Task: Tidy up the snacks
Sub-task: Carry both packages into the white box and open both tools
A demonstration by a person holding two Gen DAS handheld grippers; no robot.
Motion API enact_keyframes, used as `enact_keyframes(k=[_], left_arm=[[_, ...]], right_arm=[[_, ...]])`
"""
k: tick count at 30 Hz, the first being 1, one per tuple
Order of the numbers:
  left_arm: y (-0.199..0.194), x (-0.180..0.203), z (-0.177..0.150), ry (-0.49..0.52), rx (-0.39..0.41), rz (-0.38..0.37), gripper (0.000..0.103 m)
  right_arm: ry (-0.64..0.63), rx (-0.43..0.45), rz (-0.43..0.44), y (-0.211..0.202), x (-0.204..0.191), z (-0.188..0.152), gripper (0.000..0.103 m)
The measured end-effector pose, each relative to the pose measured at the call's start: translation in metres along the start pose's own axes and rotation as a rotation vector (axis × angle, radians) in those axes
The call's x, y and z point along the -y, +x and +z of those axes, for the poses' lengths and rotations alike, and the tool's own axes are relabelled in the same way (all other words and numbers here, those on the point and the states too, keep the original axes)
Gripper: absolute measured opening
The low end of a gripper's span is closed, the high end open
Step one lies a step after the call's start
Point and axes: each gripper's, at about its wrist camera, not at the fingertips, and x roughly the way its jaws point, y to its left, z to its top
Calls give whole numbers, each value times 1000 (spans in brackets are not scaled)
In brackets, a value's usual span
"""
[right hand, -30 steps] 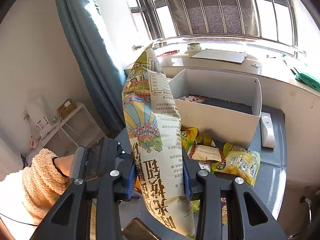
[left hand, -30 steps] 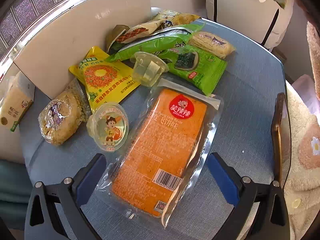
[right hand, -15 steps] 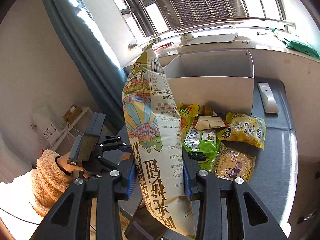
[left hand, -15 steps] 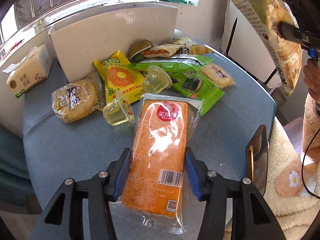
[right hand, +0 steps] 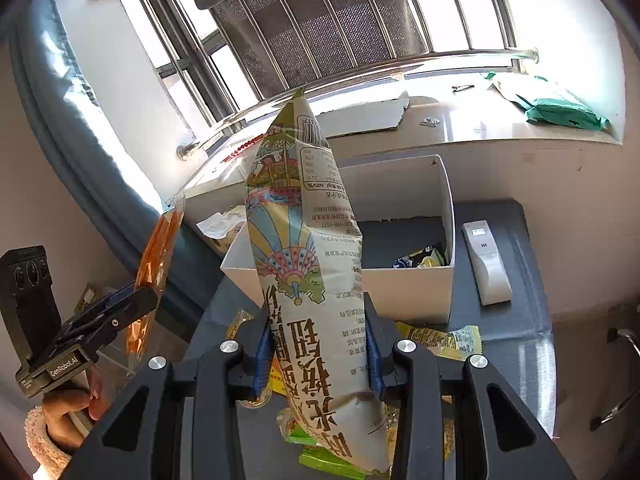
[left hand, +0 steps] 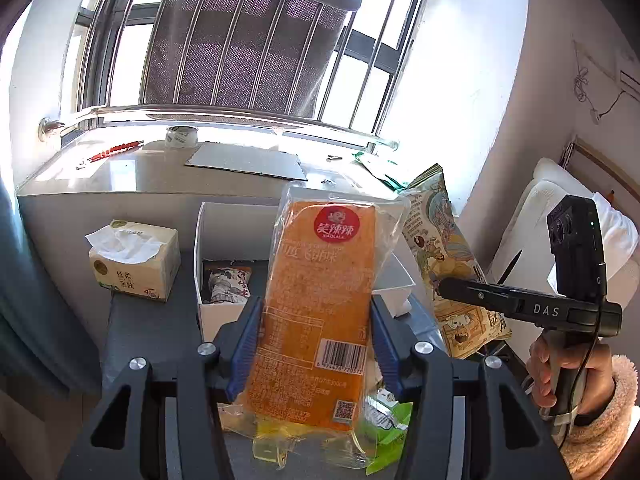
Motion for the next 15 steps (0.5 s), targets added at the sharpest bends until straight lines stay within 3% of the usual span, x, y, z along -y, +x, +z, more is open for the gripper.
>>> enact_keyframes(k=[4, 8, 9, 10, 12, 13, 15], left_arm=[[57, -8, 36, -46, -60, 41, 57], [105, -18, 48, -94, -123, 81, 57], [113, -23, 47, -120, -129, 88, 61], [120, -27, 46, -139, -145, 91, 77], [126, -35, 42, -182, -149, 117, 101], [124, -38, 40, -191, -139, 124, 103], [117, -37, 36, -180, -138, 141, 103]], right_arm=[[30, -23, -93, 36, 13, 48, 41], [76, -81, -143, 75, 34, 70, 41], [88, -96, -147, 83, 39, 72, 41], [100, -105, -144, 89, 43, 73, 44], [124, -100, -142, 94, 50, 75, 79], [136, -91, -148, 94, 53, 75, 103], [152, -29, -137, 85, 55, 74, 103]])
